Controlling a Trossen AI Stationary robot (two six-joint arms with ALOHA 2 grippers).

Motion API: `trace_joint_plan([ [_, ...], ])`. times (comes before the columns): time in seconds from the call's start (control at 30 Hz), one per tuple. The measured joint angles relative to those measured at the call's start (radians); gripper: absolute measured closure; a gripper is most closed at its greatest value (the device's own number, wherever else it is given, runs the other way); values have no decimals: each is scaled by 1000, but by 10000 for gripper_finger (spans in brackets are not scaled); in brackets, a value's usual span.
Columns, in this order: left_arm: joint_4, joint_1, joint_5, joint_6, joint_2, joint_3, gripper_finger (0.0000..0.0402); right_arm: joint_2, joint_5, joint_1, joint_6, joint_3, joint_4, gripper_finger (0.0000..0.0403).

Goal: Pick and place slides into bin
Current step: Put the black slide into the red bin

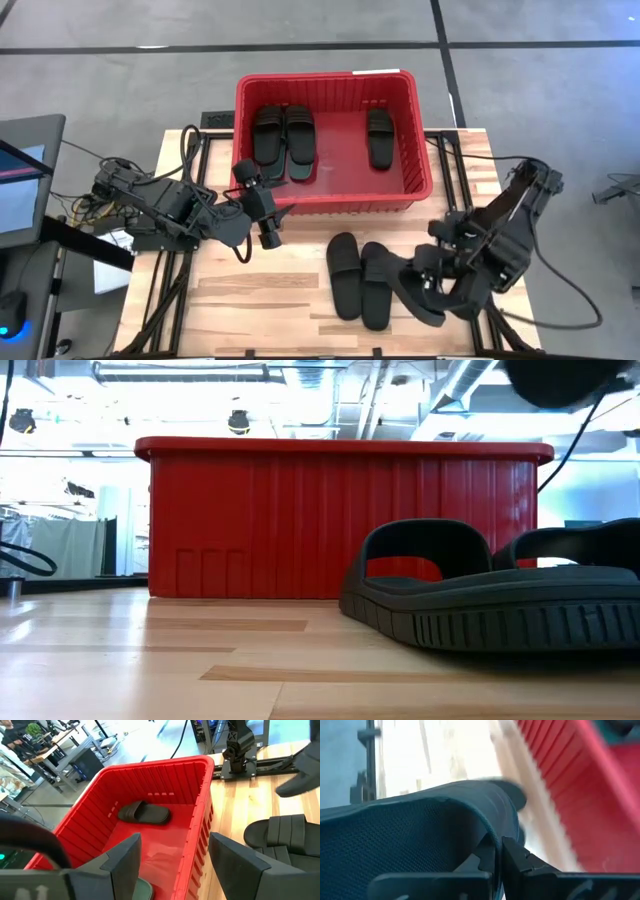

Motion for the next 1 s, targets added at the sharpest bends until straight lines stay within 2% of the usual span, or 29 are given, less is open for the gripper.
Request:
trace_joint_plan([
  [0.27,-1,0,0,5,0,0,182,0,55,-158,-292,132,0,402],
  [0.5,-1,0,1,-14,-8,0,181,1,57,-314,-553,216,0,402],
  [1.0,-2,-1,-28,-62,-35,1,181,4,53,-734,-968,275,14,402],
])
